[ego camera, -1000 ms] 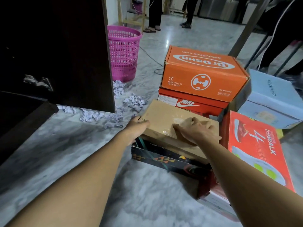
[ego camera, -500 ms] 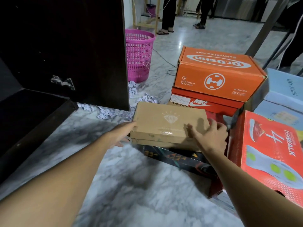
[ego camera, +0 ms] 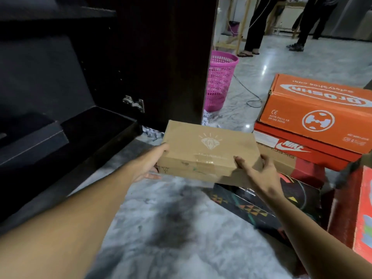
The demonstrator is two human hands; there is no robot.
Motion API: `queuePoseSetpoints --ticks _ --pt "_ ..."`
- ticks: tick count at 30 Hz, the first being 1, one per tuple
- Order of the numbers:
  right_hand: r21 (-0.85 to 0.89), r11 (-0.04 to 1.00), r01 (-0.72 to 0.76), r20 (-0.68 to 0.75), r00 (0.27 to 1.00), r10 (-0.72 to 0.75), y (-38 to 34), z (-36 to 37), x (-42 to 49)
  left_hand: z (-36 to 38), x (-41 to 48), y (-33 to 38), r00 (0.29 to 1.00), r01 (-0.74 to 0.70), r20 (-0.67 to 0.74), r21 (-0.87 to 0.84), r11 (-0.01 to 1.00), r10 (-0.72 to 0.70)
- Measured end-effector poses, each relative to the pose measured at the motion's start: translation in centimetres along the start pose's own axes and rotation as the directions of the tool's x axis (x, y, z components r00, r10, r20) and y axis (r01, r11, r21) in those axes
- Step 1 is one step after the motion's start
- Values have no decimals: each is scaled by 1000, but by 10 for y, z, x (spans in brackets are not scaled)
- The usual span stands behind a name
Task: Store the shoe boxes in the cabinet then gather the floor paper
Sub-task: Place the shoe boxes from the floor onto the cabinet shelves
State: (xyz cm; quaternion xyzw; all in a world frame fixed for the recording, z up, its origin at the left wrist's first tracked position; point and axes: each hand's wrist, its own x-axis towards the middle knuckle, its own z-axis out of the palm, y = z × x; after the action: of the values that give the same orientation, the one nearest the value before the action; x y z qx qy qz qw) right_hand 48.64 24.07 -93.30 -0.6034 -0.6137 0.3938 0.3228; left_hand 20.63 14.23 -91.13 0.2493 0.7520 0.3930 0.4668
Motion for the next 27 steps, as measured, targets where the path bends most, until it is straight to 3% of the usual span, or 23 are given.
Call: queuePoseSetpoints --ticks 5,8,9,10,11,12,14,15,16,18,19,22,25,27 --pt "64 992 108 136 984 -115 -88 63 -11 -70 -35 3 956 -75 -293 -300 951 -18" --pt "109 978 178 189 962 -196 -164 101 -15 -111 -48 1 835 -300 -550 -483 822 -19" --pt "132 972 192 205 954 -217 -187 113 -16 -127 -55 4 766 -393 -643 -452 801 13" --pt "141 970 198 231 946 -227 -207 127 -18 -142 -66 7 664 -503 -747 -434 747 13" --pt "151 969 197 270 935 -232 -226 139 -22 -154 -60 8 596 -593 -794 -537 600 -123" --pt "169 967 189 304 923 -234 -241 152 -24 -164 -66 10 592 -676 -774 -629 385 -225" --pt "236 959 158 343 910 -234 -258 181 -28 -175 -80 11 521 -556 -804 -574 601 -287" --pt "267 953 144 366 900 -238 -262 196 -30 -175 -76 7 548 -597 -761 -647 474 -348" --pt "278 950 140 390 887 -245 -262 214 -28 -182 -67 -2 512 -627 -746 -664 408 -426" --pt "314 942 121 456 851 -262 -265 248 -28 -197 -62 -14 335 -716 -827 -535 447 -453" --pt "344 934 95 492 829 -266 -268 263 -29 -207 -62 -21 237 -710 -863 -467 527 -445" --pt "388 920 62 549 786 -285 -280 306 -33 -230 -61 -38 183 -658 -885 -433 616 -427" --pt "369 928 59 616 731 -292 -282 351 -38 -249 -59 -52 12 -691 -879 -352 631 -477" --pt "320 942 103 664 685 -300 -281 374 -48 -257 -61 -58 -39 -632 -878 -348 692 -478"
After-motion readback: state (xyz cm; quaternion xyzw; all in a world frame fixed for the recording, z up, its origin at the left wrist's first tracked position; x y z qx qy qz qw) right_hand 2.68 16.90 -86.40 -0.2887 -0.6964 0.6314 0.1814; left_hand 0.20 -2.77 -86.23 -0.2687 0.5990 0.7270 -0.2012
